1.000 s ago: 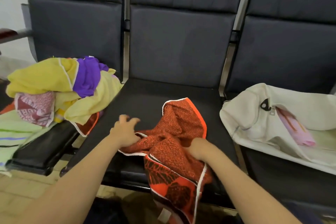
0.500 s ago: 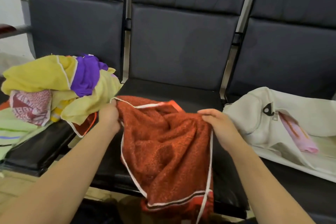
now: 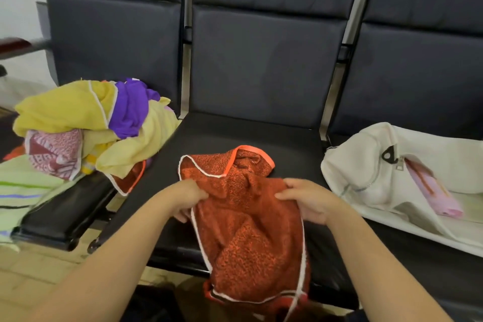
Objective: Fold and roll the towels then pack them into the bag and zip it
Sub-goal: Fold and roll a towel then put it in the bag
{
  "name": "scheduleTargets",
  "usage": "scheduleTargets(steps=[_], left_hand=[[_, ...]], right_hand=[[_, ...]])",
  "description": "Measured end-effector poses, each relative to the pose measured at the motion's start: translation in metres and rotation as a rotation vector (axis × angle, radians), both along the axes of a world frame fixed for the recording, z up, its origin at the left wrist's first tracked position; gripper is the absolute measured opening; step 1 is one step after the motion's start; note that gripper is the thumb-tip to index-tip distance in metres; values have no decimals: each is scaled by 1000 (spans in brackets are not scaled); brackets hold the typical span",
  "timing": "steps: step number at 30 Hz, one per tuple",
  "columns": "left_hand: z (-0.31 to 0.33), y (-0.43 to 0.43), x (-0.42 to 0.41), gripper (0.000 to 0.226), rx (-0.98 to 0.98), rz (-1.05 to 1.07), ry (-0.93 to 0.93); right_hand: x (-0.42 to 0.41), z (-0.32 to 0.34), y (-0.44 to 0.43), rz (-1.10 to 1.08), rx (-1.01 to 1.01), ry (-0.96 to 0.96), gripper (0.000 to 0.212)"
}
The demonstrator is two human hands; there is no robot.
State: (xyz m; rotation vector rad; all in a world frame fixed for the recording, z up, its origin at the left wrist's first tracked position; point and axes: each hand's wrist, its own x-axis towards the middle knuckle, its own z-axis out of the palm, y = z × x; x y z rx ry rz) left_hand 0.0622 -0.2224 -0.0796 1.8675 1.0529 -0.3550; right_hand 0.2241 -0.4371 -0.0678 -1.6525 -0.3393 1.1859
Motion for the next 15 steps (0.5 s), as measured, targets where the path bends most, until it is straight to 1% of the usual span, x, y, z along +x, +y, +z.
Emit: scheduleTargets(steps=[1, 2, 3, 4, 5, 6, 7, 9, 10, 11, 13, 15], left_hand=[[8, 1, 2, 17, -131, 118, -141], [19, 3, 6, 14, -257, 242, -292], [31, 8, 9, 13, -345, 353, -437], [43, 14, 13, 15, -387, 435, -552], [57, 22, 18, 17, -415, 494, -638], [73, 30, 21, 19, -442, 532, -710], [90, 37, 24, 20, -467, 550, -779], [121, 52, 29, 21, -430, 543, -926], [136, 59, 30, 23, -358, 522, -993], [148, 66, 30, 23, -248, 495, -1048], [171, 78, 27, 19, 2, 438, -1084], [190, 84, 22, 13, 227, 343, -1017]], right_hand=[[2, 9, 0, -23, 54, -65, 19], [7, 20, 1, -39, 43, -242, 16], [12, 33, 2, -60, -9, -483, 13], [19, 45, 3, -115, -72, -727, 14], [28, 57, 4, -224, -98, -898, 16], [37, 70, 4, -356, -70, -953, 16], [45, 85, 4, -477, 17, -904, 16], [57, 116, 2, -595, 243, -646, 18], [62, 130, 0, -629, 366, -528, 16], [69, 143, -3, -671, 476, -471, 13], [75, 166, -11, -740, 637, -488, 15], [75, 183, -21, -716, 738, -527, 21]])
